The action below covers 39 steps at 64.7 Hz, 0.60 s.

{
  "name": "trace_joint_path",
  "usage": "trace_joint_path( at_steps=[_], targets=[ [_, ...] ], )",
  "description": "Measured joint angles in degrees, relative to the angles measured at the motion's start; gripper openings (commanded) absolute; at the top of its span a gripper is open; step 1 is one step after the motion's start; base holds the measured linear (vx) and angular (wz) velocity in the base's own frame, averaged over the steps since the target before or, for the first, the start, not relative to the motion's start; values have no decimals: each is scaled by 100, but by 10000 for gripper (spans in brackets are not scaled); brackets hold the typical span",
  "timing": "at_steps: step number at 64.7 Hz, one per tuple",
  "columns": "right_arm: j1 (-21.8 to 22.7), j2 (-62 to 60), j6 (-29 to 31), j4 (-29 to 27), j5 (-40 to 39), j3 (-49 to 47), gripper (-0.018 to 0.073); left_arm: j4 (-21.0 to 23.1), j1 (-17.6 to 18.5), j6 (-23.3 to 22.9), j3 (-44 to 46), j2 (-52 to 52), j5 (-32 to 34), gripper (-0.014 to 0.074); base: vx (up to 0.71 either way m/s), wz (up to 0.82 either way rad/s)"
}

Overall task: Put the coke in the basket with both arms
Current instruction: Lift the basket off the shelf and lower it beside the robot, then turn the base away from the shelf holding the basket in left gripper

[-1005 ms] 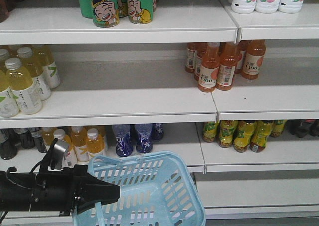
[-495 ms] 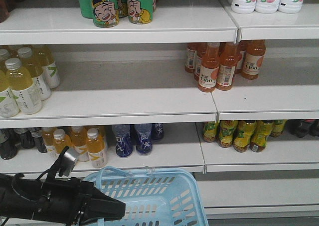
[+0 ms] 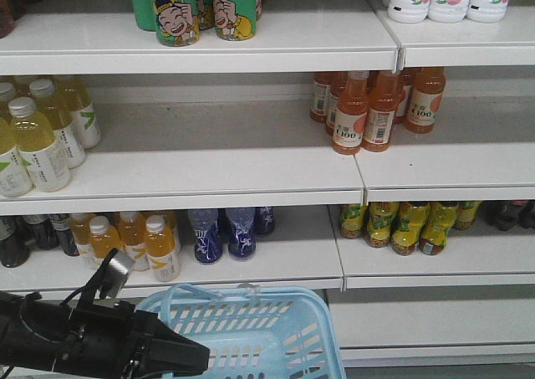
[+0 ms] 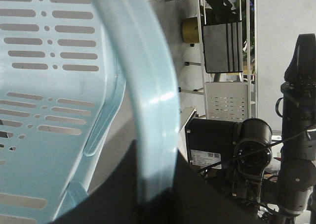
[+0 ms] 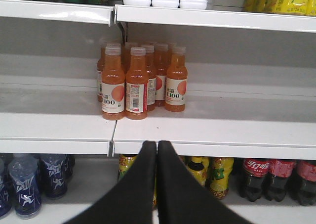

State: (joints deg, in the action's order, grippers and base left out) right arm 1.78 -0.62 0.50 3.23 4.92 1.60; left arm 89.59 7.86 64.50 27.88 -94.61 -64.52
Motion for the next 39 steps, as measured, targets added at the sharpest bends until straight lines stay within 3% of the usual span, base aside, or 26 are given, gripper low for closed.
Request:
trace_joint_path(
  at_steps=[39],
  targets=[
    [0, 0, 0, 0, 0, 0, -9, 0, 0, 0, 0, 0, 0, -6, 0, 0]
  ],
)
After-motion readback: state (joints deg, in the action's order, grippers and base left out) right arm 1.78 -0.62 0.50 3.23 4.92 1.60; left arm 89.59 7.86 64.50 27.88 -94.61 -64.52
